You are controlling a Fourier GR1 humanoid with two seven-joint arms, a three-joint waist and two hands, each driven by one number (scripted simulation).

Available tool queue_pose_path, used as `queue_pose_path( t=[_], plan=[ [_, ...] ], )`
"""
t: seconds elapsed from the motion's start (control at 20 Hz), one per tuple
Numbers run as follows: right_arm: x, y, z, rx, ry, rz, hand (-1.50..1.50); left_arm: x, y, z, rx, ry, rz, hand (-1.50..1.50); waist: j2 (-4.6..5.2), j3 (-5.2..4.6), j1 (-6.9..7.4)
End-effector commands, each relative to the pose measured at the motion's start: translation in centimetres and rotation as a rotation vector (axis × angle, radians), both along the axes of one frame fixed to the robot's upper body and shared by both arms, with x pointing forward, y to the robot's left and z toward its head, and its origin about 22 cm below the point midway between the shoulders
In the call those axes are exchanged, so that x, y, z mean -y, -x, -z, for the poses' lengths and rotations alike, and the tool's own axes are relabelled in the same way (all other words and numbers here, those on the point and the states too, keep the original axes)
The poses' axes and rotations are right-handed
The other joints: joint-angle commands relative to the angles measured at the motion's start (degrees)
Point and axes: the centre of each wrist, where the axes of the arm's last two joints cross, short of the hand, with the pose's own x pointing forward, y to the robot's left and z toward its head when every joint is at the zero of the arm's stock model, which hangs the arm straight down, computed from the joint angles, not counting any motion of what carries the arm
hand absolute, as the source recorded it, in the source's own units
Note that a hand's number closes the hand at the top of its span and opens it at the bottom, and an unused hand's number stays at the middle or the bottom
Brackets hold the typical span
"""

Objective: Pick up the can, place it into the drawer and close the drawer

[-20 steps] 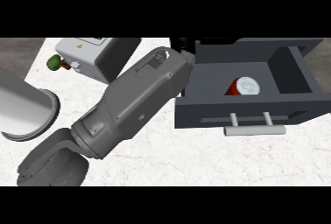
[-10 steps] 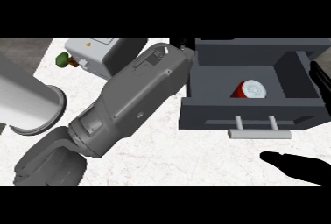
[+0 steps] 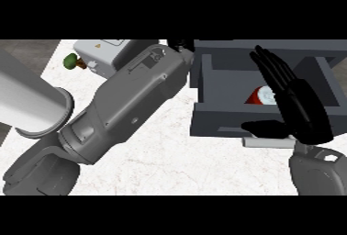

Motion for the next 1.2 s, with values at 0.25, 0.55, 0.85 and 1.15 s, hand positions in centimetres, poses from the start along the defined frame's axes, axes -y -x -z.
queue_pose_path(
  t=[0.25, 0.55, 0.85, 1.15],
  plan=[
    [-3.3, -6.3, 3.4, 0.0, 0.259, 0.056, -1.5, -2.3, -0.1, -0.7, 0.008, -0.016, -0.051, -1.5, 0.07, 0.02, 0.24],
    [-4.1, -9.3, 6.7, -0.029, 0.267, 0.115, -1.5, -7.3, -0.6, -0.6, -0.006, -0.018, -0.057, -1.5, 0.19, 0.02, 0.77],
    [-3.2, -11.2, 9.6, -0.017, 0.322, 0.168, -1.5, -8.0, 0.5, -1.4, 0.003, -0.03, -0.057, -1.5, 0.18, 0.06, 0.84],
    [-2.8, -12.3, 10.6, 0.034, 0.337, 0.2, -1.5, -9.7, 0.2, -2.1, 0.02, -0.038, -0.065, -1.5, 0.63, 0.09, 0.82]
  ],
)
